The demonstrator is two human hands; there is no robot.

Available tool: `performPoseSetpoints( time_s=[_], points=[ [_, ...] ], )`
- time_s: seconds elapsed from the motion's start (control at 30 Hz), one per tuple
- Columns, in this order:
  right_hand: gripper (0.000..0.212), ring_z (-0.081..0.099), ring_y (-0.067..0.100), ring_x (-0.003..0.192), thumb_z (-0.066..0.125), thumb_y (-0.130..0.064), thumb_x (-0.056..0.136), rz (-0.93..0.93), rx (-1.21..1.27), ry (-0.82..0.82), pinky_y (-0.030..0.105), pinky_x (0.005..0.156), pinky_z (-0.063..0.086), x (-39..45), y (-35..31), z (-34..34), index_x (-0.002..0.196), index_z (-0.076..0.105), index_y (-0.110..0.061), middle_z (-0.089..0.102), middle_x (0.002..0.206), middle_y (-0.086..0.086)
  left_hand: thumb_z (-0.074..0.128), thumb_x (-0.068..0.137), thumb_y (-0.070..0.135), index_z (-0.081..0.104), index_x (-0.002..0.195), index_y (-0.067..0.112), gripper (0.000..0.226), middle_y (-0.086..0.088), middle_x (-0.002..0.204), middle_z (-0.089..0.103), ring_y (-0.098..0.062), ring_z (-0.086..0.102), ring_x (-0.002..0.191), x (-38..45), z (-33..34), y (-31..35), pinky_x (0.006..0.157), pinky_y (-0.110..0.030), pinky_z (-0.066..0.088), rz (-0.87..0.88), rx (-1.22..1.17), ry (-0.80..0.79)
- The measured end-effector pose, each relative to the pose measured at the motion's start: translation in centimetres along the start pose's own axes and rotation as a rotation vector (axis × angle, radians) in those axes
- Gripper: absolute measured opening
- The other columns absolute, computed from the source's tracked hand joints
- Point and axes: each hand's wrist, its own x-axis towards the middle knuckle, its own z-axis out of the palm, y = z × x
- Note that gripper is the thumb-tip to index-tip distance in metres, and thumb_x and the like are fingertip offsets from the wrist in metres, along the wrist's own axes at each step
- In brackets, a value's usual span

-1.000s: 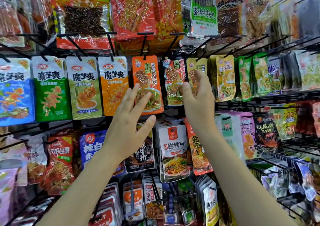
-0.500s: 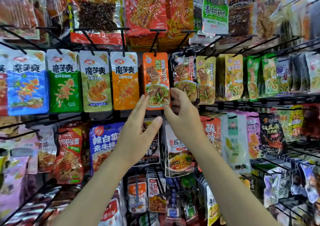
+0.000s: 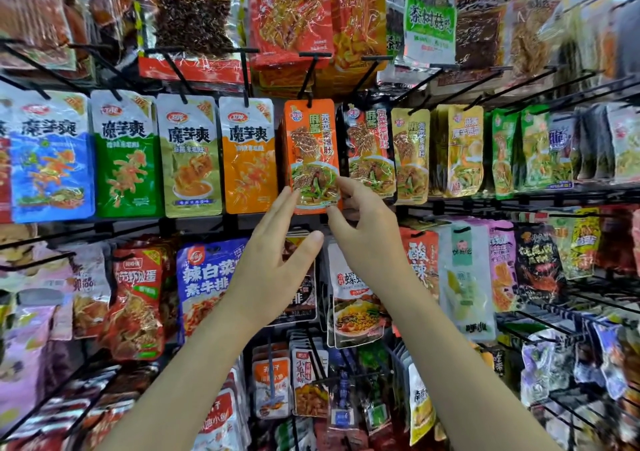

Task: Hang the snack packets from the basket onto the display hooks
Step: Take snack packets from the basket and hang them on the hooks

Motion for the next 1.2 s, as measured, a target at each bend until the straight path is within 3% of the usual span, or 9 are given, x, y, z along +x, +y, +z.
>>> performPoseSetpoints(
  time_s=[0.17,0.33,0.47,0.67,0.9,1.0,1.07,1.13,1.2],
  points=[
    [0.046,0.053,0.017,0.124,0.056,-0.016,0.101,-0.017,-0.044,0.009,0.037,0.109,0.044,0.0,0.0,0.2,0.146,0.048,-0.011,0.054,0.136,0.005,0.043,0.096,0.063,0.023,0.159,0.034,0.072,0.025,0.164,0.014,0.013,0.008,0.148,0.0,0.0,-0.4,0.115,-0.014,0.011,-0.001,0.015,0.005],
    [0.045,0.052,0.013,0.114,0.056,-0.015,0.101,-0.035,-0.058,0.037,0.03,0.102,0.046,0.2,-0.1,0.3,0.146,0.05,-0.01,0.048,0.123,0.0,0.046,0.096,0.061,0.027,0.158,0.033,0.071,0.025,0.164,0.012,0.018,0.007,0.143,0.4,-0.3,-0.4,0.102,-0.001,0.009,-0.025,-0.001,0.017],
    [0.046,0.052,0.016,0.119,0.055,-0.014,0.101,-0.031,-0.048,0.033,0.035,0.104,0.046,0.6,-0.4,0.4,0.147,0.049,-0.011,0.05,0.13,0.003,0.046,0.097,0.052,0.023,0.159,0.036,0.068,0.024,0.165,0.012,0.018,0.008,0.141,1.3,-0.4,-0.1,0.092,0.01,0.007,-0.068,-0.036,-0.001],
    [0.048,0.052,0.022,0.126,0.055,-0.015,0.101,-0.017,-0.03,0.016,0.044,0.106,0.045,0.9,-0.3,0.7,0.148,0.046,-0.011,0.053,0.138,0.006,0.047,0.101,0.047,0.02,0.16,0.035,0.066,0.022,0.166,0.013,0.013,0.009,0.145,1.8,-0.4,0.0,0.111,-0.013,0.011,-0.085,-0.061,-0.02],
    [0.05,0.051,0.023,0.13,0.055,-0.016,0.101,-0.023,-0.027,0.008,0.044,0.108,0.045,0.9,0.0,0.9,0.15,0.044,-0.012,0.052,0.141,0.008,0.045,0.097,0.053,0.02,0.16,0.034,0.07,0.021,0.166,0.012,0.014,0.008,0.143,1.7,-0.3,0.0,0.111,-0.011,0.011,-0.067,-0.064,-0.013],
    [0.047,0.053,0.02,0.121,0.055,-0.014,0.101,-0.097,-0.089,0.067,0.038,0.102,0.048,0.5,0.0,0.9,0.147,0.047,-0.008,0.054,0.136,0.008,0.041,0.087,0.063,0.019,0.16,0.034,0.081,0.022,0.165,0.01,0.016,0.007,0.143,1.4,-0.7,0.2,0.097,0.008,0.009,-0.044,-0.054,-0.005],
    [0.042,0.056,0.019,0.109,0.056,-0.011,0.1,-0.204,-0.164,0.186,0.03,0.092,0.05,0.2,-0.2,1.0,0.141,0.052,-0.003,0.055,0.128,0.01,0.041,0.086,0.064,0.018,0.16,0.035,0.083,0.024,0.165,0.01,0.015,0.006,0.145,1.0,-1.5,0.1,0.093,0.011,0.01,-0.022,-0.026,0.011],
    [0.036,0.056,0.017,0.096,0.056,-0.01,0.099,-0.277,-0.185,0.292,0.024,0.082,0.048,0.2,-0.8,1.4,0.134,0.058,0.0,0.055,0.117,0.01,0.043,0.092,0.065,0.018,0.16,0.035,0.079,0.025,0.165,0.009,0.014,0.005,0.147,0.5,-2.8,-0.1,0.1,0.008,0.007,0.019,0.049,0.045],
    [0.03,0.055,0.014,0.091,0.056,-0.011,0.099,-0.3,-0.142,0.309,0.021,0.078,0.045,0.6,-1.7,2.1,0.127,0.062,-0.002,0.055,0.109,0.005,0.043,0.098,0.061,0.02,0.16,0.033,0.072,0.022,0.166,0.012,0.011,0.006,0.149,0.2,-4.7,-0.6,0.112,-0.005,0.006,0.075,0.172,0.097]
  ],
)
